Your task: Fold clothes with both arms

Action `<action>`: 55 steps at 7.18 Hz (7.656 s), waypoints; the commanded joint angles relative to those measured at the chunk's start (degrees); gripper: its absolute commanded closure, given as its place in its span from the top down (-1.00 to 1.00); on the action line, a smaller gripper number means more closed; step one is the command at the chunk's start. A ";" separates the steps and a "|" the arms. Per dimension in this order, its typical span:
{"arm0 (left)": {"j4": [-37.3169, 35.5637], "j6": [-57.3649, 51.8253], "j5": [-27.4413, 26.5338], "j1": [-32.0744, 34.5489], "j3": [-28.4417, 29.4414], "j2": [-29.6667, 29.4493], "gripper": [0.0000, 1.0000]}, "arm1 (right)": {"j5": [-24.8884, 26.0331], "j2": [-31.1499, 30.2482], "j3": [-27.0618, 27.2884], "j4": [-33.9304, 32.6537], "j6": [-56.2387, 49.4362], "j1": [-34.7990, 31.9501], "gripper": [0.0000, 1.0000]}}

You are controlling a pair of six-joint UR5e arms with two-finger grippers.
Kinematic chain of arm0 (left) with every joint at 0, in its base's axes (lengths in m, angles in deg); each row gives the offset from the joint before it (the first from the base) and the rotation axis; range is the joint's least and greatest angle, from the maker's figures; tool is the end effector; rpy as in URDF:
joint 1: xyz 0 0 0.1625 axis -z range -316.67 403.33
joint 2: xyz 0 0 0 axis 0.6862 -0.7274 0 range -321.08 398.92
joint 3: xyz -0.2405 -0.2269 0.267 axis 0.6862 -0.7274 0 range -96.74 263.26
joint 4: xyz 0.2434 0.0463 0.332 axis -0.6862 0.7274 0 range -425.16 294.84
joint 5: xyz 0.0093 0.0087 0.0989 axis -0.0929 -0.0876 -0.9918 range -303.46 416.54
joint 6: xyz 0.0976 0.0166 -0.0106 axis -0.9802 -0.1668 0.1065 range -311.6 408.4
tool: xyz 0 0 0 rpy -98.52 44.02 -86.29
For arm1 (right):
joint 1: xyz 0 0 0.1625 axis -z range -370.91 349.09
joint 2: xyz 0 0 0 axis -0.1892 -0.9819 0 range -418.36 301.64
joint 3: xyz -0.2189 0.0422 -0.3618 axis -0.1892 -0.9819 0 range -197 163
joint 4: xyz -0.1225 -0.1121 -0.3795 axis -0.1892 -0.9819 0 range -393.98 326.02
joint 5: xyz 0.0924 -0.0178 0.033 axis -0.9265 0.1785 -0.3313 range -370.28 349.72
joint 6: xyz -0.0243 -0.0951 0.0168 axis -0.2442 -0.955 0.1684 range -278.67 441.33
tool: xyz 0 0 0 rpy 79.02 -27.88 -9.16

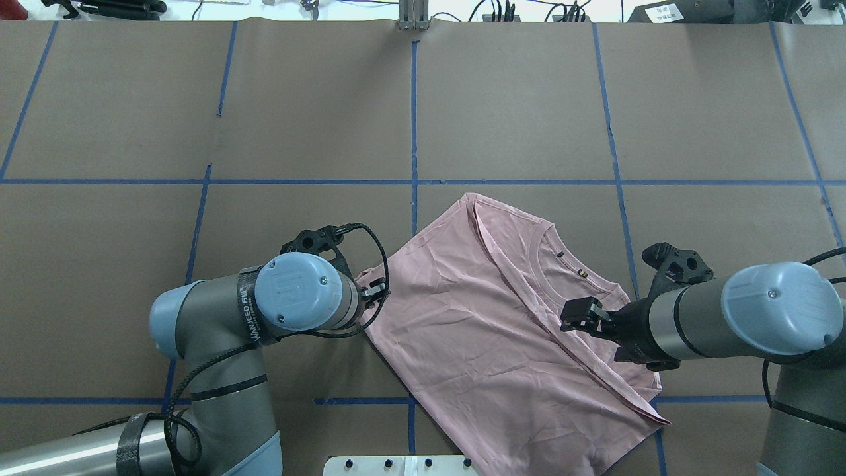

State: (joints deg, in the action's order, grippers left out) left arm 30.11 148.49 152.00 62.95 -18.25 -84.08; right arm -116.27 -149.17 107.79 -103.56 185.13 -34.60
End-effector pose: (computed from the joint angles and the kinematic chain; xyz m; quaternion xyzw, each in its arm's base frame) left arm 0.5719 -0.3354 0.2319 -0.0081 0.4226 -0.2130 0.8809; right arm -0.3742 -0.2798 0.3428 -0.0842 -0.4617 0.2229 0.8544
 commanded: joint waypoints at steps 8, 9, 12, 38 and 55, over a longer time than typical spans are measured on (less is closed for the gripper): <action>0.53 -1.74 -3.00 0.24 4.04 -0.49 0.07 | 1.92 -0.16 -1.66 -0.03 -0.53 -0.65 1.00; 0.44 -1.48 -2.99 0.24 4.30 -0.41 -0.28 | 1.93 -0.25 -1.66 -0.03 -0.53 -0.56 1.00; 0.26 -1.64 -2.82 1.98 3.87 -0.32 -1.00 | 1.93 -0.16 -1.66 -0.03 -0.53 -0.65 1.00; 29.62 -10.88 0.87 20.72 17.75 -2.25 0.00 | 23.02 30.86 -27.41 -0.74 13.44 10.96 0.09; 6.15 9.79 -0.34 -0.63 -10.55 16.88 1.00 | 22.93 30.07 -22.66 0.06 13.44 11.04 -1.00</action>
State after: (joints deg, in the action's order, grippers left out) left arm 36.06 160.01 153.25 63.62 -28.94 -69.78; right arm -93.34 -119.11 85.08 -103.51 198.57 -23.50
